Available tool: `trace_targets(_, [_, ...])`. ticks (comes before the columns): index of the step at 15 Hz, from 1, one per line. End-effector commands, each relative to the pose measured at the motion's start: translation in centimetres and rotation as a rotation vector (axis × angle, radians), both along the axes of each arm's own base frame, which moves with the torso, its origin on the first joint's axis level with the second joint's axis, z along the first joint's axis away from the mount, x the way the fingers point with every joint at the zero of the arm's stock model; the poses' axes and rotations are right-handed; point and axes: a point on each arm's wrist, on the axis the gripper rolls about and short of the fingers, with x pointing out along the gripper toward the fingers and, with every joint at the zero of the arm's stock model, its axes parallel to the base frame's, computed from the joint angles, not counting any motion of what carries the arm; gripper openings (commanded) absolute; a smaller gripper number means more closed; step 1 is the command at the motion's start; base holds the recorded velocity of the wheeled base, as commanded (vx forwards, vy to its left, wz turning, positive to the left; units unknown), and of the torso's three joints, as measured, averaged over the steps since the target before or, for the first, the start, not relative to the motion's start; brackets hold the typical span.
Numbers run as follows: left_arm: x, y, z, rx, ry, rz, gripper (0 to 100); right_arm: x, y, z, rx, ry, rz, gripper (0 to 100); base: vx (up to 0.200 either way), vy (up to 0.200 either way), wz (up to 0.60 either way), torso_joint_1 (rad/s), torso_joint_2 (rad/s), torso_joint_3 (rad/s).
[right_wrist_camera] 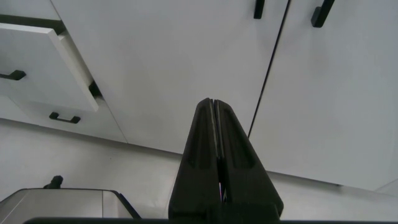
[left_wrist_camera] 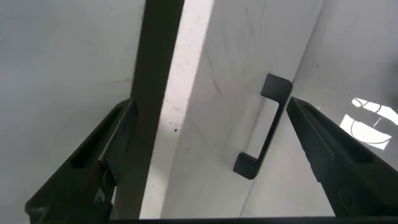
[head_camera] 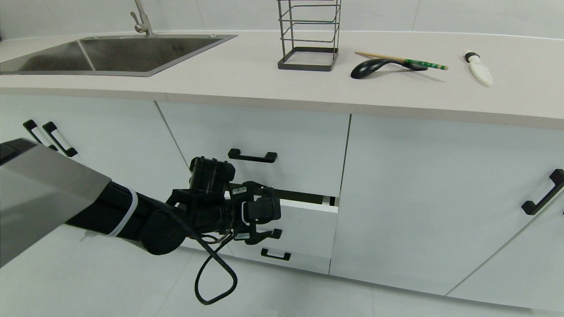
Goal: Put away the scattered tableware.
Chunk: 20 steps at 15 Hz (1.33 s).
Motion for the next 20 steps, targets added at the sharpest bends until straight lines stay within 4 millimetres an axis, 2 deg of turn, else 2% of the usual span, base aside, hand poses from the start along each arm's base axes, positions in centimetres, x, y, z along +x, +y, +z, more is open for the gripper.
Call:
trace_targets(1, [0.0,0.0,-0.3,0.003,0.008,0.000,100,0.0,0.0,0.0,0.000,0.001,0.001,0,0.000,0.000,0.00,0.000,0.00,0.000])
trace_targets(6, [-0.1,0.1,-0.4,0.006,0.013,-0.002,100,0.0,0.0,0.0,0.000,0.001,0.001,0,0.000,0.000,0.00,0.000,0.00,0.000])
trace_targets(10, [-1.7,0.7,-0.9,0.025,0.049,-0.007,100,0.0,0.0,0.0,0.000,0.001,0.001,0,0.000,0.000,0.00,0.000,0.00,0.000])
trace_targets(12, [-3.2,1.3,-0.7,0.023,0.068,-0.023,100,0.0,0.0,0.0,0.000,0.001,0.001,0,0.000,0.000,0.00,0.000,0.00,0.000])
trace_targets(13, [-6.2,2.6,0.1,0.023,0.077,-0.039,100,0.0,0.0,0.0,0.000,0.001,0.001,0,0.000,0.000,0.00,0.000,0.00,0.000])
trace_targets(14, [-7.8,3.2,0.7,0.022,0.074,-0.041,100,0.0,0.0,0.0,0.000,0.001,0.001,0,0.000,0.000,0.00,0.000,0.00,0.000])
trace_targets(15, [-10.4,4.3,1.5,0.015,0.064,-0.042,100,0.0,0.0,0.0,0.000,0.001,0.001,0,0.000,0.000,0.00,0.000,0.00,0.000])
trace_targets(16, [-11.4,4.6,1.7,0.014,0.063,-0.049,100,0.0,0.0,0.0,0.000,0.001,0.001,0,0.000,0.000,0.00,0.000,0.00,0.000])
trace_targets(17, [-13.3,4.9,2.3,0.012,0.073,-0.068,100,0.0,0.0,0.0,0.000,0.001,0.001,0,0.000,0.000,0.00,0.000,0.00,0.000])
trace_targets(20, [-13.4,4.9,2.3,0.017,0.082,-0.069,100,0.0,0.0,0.0,0.000,0.001,0.001,0,0.000,0.000,0.00,0.000,0.00,0.000])
